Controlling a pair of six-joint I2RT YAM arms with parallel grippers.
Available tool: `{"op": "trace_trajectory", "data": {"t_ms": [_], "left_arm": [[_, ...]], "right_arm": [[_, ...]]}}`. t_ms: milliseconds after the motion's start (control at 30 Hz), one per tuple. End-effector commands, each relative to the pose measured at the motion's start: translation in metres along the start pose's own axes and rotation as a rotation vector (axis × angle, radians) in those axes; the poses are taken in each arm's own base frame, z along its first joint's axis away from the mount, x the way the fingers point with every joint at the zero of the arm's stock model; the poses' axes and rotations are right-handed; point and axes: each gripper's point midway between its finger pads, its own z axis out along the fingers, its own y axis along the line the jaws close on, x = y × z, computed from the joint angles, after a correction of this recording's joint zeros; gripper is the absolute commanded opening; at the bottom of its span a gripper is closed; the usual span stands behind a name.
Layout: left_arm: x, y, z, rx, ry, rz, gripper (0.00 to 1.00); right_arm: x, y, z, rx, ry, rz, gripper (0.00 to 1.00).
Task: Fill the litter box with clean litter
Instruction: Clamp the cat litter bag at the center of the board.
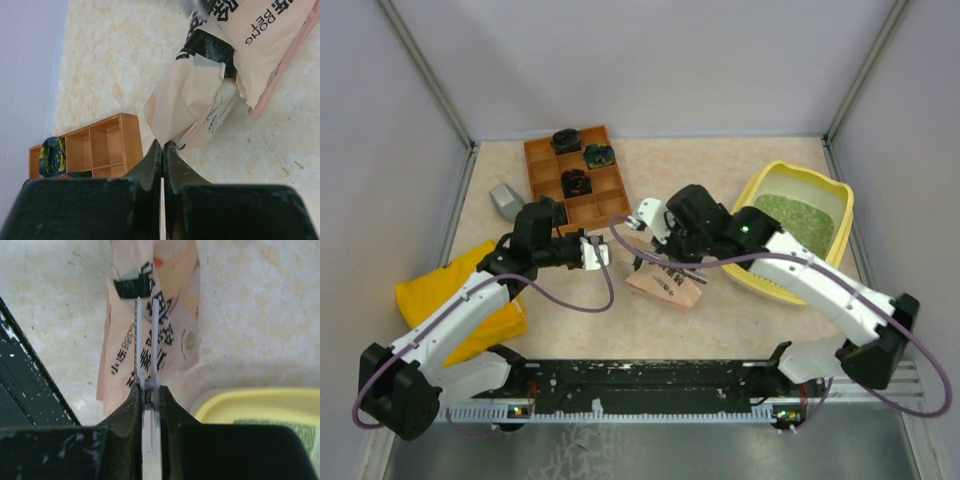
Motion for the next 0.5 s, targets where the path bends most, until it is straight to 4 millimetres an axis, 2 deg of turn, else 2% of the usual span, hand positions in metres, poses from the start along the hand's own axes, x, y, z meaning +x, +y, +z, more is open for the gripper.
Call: {"op": "trace_trajectory", "data": {"t_ms": [0,167,233,467], "left_arm": [[-0.063,0.054,-0.015,-0.125,-0.152,0.051,0.0],[-0.082,0.067,-0.018,-0.133,-0.192,0.034,0.0],[-0.082,0.067,-0.019,-0.133,-0.19,0.035,0.0],[-0.074,0.059,-0.019,-0.12,-0.162,0.046,0.0]], "right_arm": [[0.036,0.006,-0.05,0.075,0.025,0.12,0.0],[0.068,0.012,-0.06,0.086,0.098,0.177,0.0],[0.078,0.005,-0.061,0.119,0.133,0.194,0.0],[0.09,-0.009,-0.055,0.12,0.166,0.202,0.0]]}}
